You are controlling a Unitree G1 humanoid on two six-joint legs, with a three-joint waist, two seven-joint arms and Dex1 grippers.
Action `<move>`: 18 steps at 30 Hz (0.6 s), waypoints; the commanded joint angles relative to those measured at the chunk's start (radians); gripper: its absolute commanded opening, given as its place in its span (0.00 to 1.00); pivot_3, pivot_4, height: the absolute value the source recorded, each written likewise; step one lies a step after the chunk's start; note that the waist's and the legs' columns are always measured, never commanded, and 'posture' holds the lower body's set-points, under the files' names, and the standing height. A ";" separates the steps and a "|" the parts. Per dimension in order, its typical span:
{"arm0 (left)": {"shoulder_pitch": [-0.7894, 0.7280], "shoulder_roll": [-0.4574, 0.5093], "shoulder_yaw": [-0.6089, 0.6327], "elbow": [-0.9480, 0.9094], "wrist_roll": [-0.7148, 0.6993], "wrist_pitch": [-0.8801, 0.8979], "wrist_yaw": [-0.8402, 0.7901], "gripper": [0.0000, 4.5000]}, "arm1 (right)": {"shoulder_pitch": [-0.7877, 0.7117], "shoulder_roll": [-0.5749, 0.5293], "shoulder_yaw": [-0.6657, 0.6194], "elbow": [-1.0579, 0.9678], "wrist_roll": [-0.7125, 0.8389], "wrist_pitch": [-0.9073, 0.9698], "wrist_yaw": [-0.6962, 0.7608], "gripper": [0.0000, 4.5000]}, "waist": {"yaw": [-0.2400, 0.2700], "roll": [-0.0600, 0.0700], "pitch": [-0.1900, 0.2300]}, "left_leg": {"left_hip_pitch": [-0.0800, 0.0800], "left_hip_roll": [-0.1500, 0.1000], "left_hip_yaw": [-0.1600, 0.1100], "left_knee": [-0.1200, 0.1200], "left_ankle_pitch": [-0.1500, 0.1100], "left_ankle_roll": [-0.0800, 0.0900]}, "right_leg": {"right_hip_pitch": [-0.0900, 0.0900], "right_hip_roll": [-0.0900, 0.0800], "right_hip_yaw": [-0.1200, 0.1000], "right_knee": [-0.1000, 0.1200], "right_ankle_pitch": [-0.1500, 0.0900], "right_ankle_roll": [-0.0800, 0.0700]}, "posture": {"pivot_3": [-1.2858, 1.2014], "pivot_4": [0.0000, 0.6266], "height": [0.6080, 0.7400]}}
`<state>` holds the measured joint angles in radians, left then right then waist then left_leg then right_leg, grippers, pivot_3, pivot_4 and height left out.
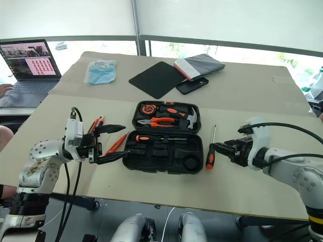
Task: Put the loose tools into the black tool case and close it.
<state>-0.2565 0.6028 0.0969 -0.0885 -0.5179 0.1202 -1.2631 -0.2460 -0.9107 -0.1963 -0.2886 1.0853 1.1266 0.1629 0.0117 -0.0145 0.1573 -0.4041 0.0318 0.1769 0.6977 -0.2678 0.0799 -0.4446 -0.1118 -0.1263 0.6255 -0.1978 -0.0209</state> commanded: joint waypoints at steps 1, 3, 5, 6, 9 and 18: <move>0.022 0.006 0.008 -0.065 -0.023 0.016 0.025 1.00 | -0.030 0.006 -0.011 0.026 -0.030 0.058 -0.010 0.69 | 0.000 0.000 0.000 | 0.000 0.000 0.000 0.001 0.000 0.000 | 0.000 0.000 0.000 0.000 -0.001 0.002 | 0.52 0.24 1.00; 0.033 0.005 0.007 -0.073 -0.018 0.018 0.033 1.00 | -0.040 0.023 -0.005 0.028 -0.018 0.105 -0.006 0.69 | 0.001 0.000 0.000 | 0.000 0.000 0.000 0.001 0.000 0.000 | 0.000 0.000 -0.001 0.000 -0.001 0.003 | 0.52 0.24 1.00; 0.038 0.001 0.000 -0.083 -0.014 0.019 0.044 1.00 | -0.045 0.037 -0.006 0.032 -0.010 0.141 0.003 0.69 | 0.001 0.000 0.000 | 0.000 0.000 0.000 0.001 0.000 0.000 | 0.000 0.000 -0.001 0.000 -0.001 0.003 | 0.52 0.24 1.00; 0.041 -0.001 -0.002 -0.086 -0.015 0.022 0.049 1.00 | -0.047 0.053 -0.008 0.038 -0.001 0.162 0.001 0.69 | 0.001 0.000 0.000 | 0.000 0.000 0.000 0.001 0.000 0.000 | 0.000 0.000 -0.001 0.001 -0.001 0.003 | 0.52 0.24 1.00; 0.047 -0.008 -0.013 -0.097 -0.014 0.024 0.060 1.00 | -0.056 0.098 -0.012 0.051 0.000 0.205 -0.012 0.69 | 0.000 0.000 0.000 | 0.001 0.000 0.000 0.001 -0.001 -0.003 | 0.001 0.000 0.000 0.001 -0.001 0.004 | 0.52 0.24 1.00; 0.057 -0.019 -0.030 -0.114 -0.014 0.007 0.075 1.00 | -0.100 0.176 0.004 0.109 -0.072 0.312 -0.042 0.69 | -0.002 0.000 0.000 | 0.001 0.000 0.000 0.001 -0.001 -0.002 | 0.002 0.000 0.000 0.001 -0.001 0.004 | 0.52 0.24 1.00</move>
<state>-0.1953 0.5879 0.0606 -0.1645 -0.5158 0.1454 -1.1914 -0.3451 -0.7309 -0.2152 -0.1877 1.0513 1.4081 0.1221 0.0094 -0.0145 0.1571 -0.4025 0.0323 0.1766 0.6985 -0.2688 0.0772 -0.4426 -0.1115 -0.1264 0.6261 -0.1983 -0.0170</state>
